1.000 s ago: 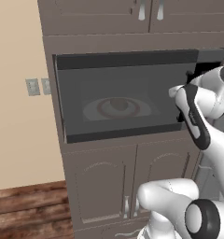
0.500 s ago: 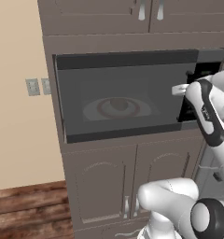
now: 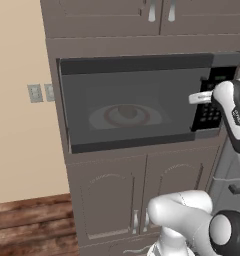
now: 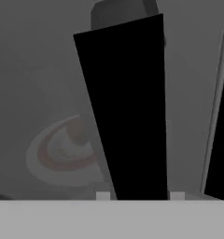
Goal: Retrieve the reheated potato from the microwave, then place the potato, cheese, and condiment on the cutting board.
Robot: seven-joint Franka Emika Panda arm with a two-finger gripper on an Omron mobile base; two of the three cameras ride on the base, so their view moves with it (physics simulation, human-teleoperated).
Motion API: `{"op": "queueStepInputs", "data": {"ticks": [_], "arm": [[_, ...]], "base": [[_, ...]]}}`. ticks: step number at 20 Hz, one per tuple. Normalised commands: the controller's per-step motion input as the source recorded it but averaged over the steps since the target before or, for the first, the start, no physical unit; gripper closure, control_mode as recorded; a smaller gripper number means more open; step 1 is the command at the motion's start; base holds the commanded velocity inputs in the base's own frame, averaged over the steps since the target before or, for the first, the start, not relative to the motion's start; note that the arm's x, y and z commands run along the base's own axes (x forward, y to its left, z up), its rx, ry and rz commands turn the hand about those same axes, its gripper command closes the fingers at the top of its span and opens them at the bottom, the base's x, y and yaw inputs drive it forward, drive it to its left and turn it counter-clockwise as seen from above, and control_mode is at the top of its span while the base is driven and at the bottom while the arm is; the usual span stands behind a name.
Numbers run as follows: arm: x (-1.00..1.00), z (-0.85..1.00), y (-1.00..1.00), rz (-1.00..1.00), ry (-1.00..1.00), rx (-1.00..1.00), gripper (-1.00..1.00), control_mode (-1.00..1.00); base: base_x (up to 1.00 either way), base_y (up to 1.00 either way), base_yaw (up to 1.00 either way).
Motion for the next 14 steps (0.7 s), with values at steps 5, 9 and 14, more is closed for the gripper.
{"op": "queueStepInputs", "data": {"ticks": [5, 9, 14], "arm": [[-0.33, -0.14, 0.51, 0.01, 0.05, 0.00, 1.00, -1.00], [-0.47, -0.12, 0.49, 0.00, 0.06, 0.00, 1.00, -1.00], [-0.57, -0.07, 0.43, -0.02, 0.01, 0.00, 1.00, -1.00]], "base": [[0.00, 0.00, 0.00], [0.00, 0.00, 0.00], [0.00, 0.00, 0.00]]}}
